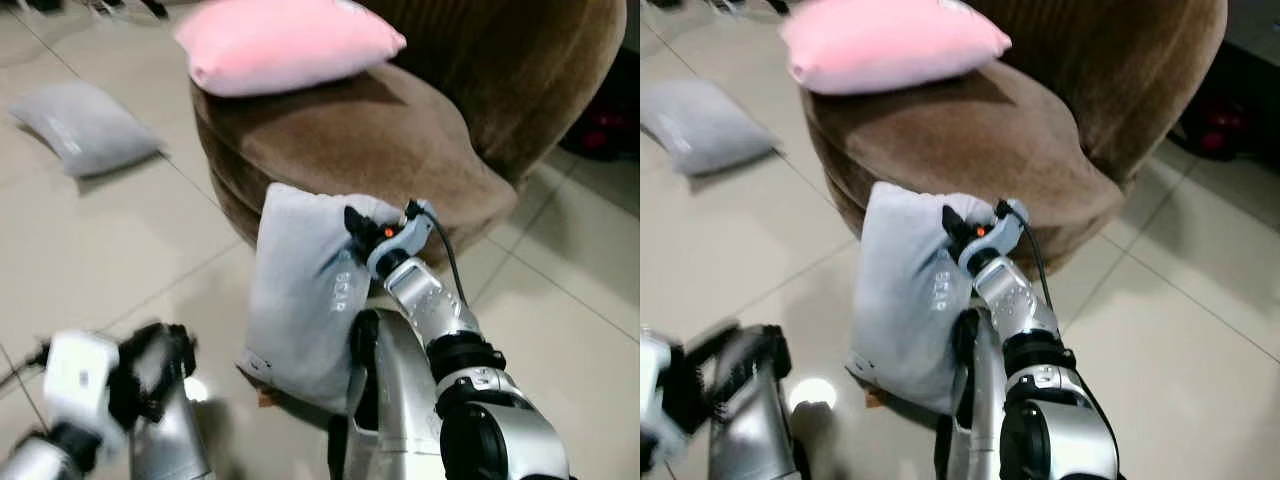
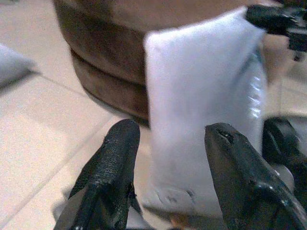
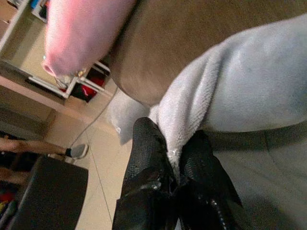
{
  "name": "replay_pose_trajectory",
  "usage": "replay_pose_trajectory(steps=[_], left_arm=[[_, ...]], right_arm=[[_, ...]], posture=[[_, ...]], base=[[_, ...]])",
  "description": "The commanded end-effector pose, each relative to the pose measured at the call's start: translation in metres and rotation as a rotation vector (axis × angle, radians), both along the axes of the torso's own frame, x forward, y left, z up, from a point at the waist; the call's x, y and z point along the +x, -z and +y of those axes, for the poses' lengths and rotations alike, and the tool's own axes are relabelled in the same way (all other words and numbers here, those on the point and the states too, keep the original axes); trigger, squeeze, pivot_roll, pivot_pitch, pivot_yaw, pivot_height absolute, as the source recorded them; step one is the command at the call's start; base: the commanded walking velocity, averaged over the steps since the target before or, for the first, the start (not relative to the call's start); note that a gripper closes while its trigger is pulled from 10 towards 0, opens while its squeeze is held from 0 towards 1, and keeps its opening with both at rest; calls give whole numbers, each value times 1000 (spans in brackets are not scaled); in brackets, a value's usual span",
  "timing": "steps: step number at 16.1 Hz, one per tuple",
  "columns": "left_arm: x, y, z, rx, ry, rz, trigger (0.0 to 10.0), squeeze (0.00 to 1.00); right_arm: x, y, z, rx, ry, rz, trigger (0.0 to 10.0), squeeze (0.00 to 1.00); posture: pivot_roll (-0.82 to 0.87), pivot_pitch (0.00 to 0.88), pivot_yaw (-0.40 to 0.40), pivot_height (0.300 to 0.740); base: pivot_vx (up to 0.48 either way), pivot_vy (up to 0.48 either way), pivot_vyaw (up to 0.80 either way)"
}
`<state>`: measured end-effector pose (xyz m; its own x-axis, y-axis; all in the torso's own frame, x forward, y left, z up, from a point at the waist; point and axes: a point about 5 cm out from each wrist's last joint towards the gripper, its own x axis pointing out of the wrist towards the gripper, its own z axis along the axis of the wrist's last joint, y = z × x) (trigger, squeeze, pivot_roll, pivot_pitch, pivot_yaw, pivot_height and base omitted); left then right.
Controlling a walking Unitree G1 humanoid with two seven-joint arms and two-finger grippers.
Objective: Move the pillow to the sofa from floor
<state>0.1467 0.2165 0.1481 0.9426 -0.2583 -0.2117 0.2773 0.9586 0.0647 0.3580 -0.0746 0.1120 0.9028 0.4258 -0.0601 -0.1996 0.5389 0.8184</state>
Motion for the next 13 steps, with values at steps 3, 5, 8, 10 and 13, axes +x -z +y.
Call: replay_pose_trajectory(steps=[3,5,8,10,13], left_arm=[[30,4,-8,14,-61,-65,10000,0],[52,-3,-10,43,-125,-144,10000,0],[67,-18,-13,90,-187,-233,10000,0],[75,-27,-11,113,-222,-288,10000,0],[94,-36,-16,127,-223,-348,10000,0]], right_arm=[[-2,-74,5,97,45,-278,0,0],[-13,-102,-18,55,85,-365,8549,0],[-25,-127,-42,-82,139,-456,10000,0],[-31,-141,-49,-74,212,-465,10000,0],[-36,-139,-53,-140,270,-455,10000,0]], posture=[[63,0,-101,391],[72,0,-99,391],[59,0,-75,391],[30,0,-41,411],[17,0,-19,441]], base=[[0,0,0],[0,0,0],[0,0,0],[0,0,0],[0,0,0]])
